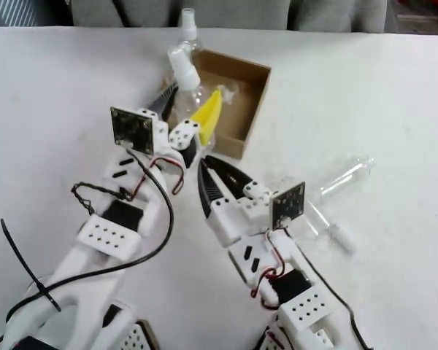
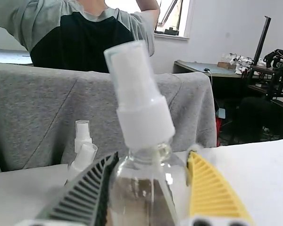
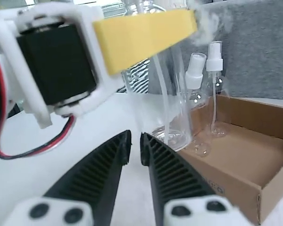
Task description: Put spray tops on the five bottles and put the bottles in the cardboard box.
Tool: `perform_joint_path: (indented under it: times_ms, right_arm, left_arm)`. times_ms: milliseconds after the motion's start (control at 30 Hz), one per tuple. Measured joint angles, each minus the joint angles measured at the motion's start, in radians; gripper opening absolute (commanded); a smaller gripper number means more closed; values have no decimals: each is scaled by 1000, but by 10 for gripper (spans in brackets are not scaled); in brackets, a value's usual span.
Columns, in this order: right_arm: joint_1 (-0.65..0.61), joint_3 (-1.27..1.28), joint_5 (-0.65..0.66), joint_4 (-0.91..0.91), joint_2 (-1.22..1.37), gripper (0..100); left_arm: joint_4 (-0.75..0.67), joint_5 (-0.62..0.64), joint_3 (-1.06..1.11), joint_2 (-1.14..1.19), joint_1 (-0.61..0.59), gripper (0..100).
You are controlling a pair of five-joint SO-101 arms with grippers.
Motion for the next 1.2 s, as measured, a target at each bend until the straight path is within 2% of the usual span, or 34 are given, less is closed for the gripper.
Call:
perform_joint_path:
  times_ms: [133, 300, 567, 767, 1200]
  right_arm:
    - [3, -32, -34, 0, 52, 17]
    - [23, -124, -78, -14, 247, 17]
    - [40, -140, -87, -226, 477, 17]
    - [74, -143, -87, -295, 520, 17]
    - [91, -141, -86, -298, 532, 17]
  left_arm:
    - [0, 0, 0, 0, 0, 22]
    - [0, 0, 0, 0, 0, 22]
    - [-6, 0, 31, 0, -3, 22]
    - [-8, 0, 31, 0, 0, 22]
    - [-14, -2, 61, -2, 29, 22]
